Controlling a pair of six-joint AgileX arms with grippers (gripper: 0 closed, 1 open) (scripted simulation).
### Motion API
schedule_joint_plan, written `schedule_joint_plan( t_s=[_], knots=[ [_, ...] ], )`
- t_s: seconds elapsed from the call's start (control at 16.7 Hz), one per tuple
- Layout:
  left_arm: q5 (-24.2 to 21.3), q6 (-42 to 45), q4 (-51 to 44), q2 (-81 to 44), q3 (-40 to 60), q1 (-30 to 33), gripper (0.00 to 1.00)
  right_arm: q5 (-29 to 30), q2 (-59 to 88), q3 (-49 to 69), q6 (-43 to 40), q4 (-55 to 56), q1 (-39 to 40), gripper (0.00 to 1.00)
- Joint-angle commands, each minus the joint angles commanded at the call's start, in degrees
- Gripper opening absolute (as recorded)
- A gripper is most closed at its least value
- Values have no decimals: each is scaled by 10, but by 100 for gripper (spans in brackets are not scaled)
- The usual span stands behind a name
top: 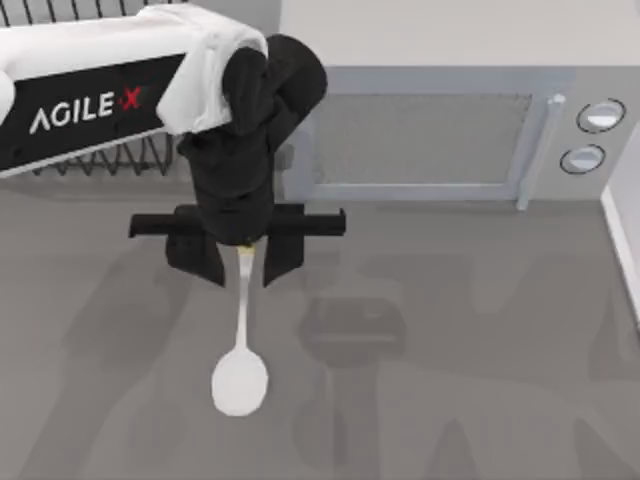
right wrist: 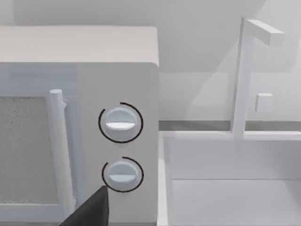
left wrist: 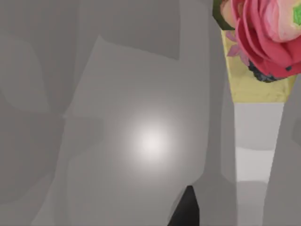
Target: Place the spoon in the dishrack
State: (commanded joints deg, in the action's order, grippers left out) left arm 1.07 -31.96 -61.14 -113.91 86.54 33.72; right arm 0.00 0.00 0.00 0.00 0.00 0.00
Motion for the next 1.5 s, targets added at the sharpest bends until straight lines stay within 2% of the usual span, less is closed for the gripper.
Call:
schedule_joint_plan(
  t_s=[0.24, 0.42, 0.78, 0.96, 1.14, 1.5],
  knots=[
    [0, -1, -161, 20, 124, 1, 0, 0, 0, 0, 0, 0, 0, 100],
    [1, -1, -245, 39, 199, 0, 0, 0, 0, 0, 0, 0, 0, 100],
    [1, 0, -276, 49, 231, -1, 0, 0, 0, 0, 0, 0, 0, 100],
    [0, 5, -267, 54, 225, -6, 0, 0, 0, 0, 0, 0, 0, 100],
    [-10, 29, -215, 98, 194, -39, 0, 0, 0, 0, 0, 0, 0, 100],
    [-49, 127, 16, 268, 54, -174, 0, 0, 0, 0, 0, 0, 0, 100]
  ],
)
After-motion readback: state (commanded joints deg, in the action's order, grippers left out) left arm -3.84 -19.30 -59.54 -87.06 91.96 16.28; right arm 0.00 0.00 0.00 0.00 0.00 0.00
